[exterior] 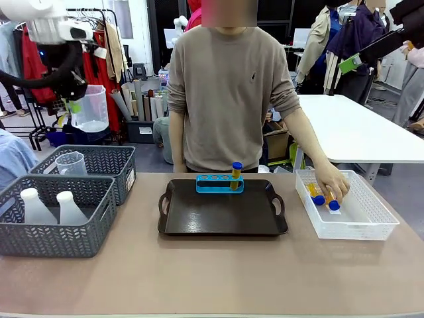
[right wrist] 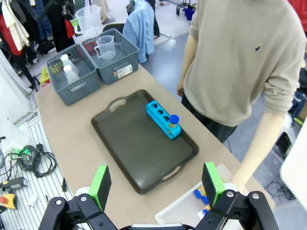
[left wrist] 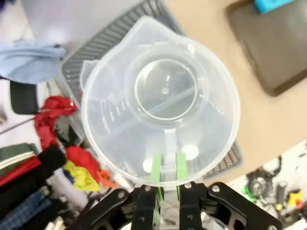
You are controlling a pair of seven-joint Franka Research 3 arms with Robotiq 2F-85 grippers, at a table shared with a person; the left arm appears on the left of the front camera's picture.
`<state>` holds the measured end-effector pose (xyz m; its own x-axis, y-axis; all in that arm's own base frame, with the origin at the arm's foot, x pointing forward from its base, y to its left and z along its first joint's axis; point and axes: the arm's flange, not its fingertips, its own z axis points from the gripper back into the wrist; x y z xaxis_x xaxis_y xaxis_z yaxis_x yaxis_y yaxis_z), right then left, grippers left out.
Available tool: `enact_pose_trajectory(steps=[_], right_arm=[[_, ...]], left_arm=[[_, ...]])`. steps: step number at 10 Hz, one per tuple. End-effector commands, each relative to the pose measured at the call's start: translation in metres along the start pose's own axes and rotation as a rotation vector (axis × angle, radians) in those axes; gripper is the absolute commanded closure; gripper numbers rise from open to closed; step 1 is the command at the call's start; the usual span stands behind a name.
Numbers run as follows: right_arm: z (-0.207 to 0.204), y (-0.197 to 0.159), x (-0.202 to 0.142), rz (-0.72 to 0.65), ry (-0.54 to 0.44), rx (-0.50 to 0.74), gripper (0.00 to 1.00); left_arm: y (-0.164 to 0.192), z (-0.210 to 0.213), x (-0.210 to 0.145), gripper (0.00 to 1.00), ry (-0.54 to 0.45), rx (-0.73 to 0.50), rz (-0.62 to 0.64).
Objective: Prepare the laboratory tools.
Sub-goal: Pick up one Large Measuring Cup and place it on the Handle tray.
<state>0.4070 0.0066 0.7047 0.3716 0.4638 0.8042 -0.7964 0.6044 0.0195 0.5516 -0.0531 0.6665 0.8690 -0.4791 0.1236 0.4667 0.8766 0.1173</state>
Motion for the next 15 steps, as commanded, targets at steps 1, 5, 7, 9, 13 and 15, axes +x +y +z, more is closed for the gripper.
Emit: enact_pose_trajectory(steps=[1, 5, 7, 9, 13, 15], right_arm=[[0.000, 0.001, 0.000, 0.003, -0.011, 0.008, 0.00], [0.000, 0.001, 0.000, 0.003, -0.011, 0.008, 0.00], [0.000, 0.001, 0.000, 0.003, -0.011, 0.008, 0.00], [0.000, 0.001, 0.000, 0.003, -0.011, 0.008, 0.00], [0.000, 0.001, 0.000, 0.003, -0.011, 0.008, 0.00], [0.000, 0.001, 0.000, 0.003, -0.011, 0.008, 0.00]], left_arm=[[0.002, 0.023, -0.010, 1.00, -0.006, 0.002, -0.113], [-0.004, 0.029, -0.011, 1.00, -0.010, 0.006, -0.106], [-0.004, 0.029, -0.011, 1.00, -0.010, 0.006, -0.106], [-0.002, 0.028, -0.009, 1.00, 0.004, -0.003, -0.124], [-0.060, 0.097, -0.028, 1.00, -0.150, -0.116, -0.425], [-0.082, 0.129, -0.032, 1.00, -0.170, -0.137, -0.556]])
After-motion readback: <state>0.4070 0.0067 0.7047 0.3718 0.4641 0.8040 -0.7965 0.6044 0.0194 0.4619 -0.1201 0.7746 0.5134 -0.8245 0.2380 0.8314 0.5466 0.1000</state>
